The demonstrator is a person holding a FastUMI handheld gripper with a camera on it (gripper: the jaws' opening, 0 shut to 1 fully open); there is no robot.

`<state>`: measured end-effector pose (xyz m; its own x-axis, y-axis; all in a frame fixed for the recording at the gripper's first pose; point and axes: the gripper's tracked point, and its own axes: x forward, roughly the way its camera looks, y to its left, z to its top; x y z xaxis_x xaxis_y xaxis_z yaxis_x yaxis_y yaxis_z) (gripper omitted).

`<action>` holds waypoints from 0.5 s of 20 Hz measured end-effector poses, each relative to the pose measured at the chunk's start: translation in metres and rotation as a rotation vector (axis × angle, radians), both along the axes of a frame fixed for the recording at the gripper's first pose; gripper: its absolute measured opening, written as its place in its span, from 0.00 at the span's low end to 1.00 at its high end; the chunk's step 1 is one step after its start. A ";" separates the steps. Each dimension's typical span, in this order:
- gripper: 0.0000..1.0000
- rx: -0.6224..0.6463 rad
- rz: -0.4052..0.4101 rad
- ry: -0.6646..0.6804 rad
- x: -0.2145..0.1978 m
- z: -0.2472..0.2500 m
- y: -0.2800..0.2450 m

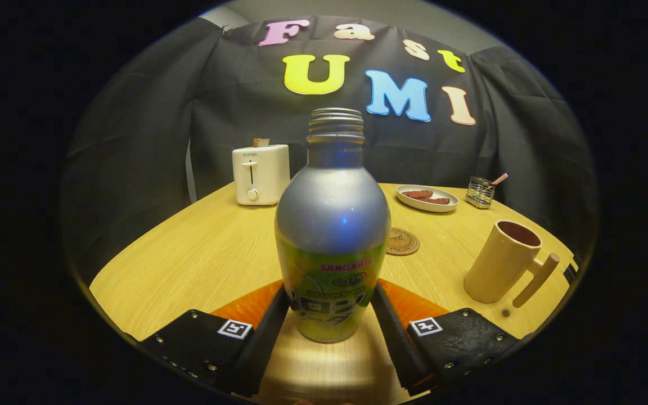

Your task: Take the bottle from table, then pour the juice into the cup, finally place the bottle on the coaster

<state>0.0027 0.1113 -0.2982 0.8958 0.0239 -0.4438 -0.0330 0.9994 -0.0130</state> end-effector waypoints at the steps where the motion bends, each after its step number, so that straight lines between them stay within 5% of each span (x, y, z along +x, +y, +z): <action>1: 0.87 -0.004 -0.006 0.008 0.001 -0.001 -0.001; 10: 0.78 0.076 -0.022 0.028 0.008 0.011 0.001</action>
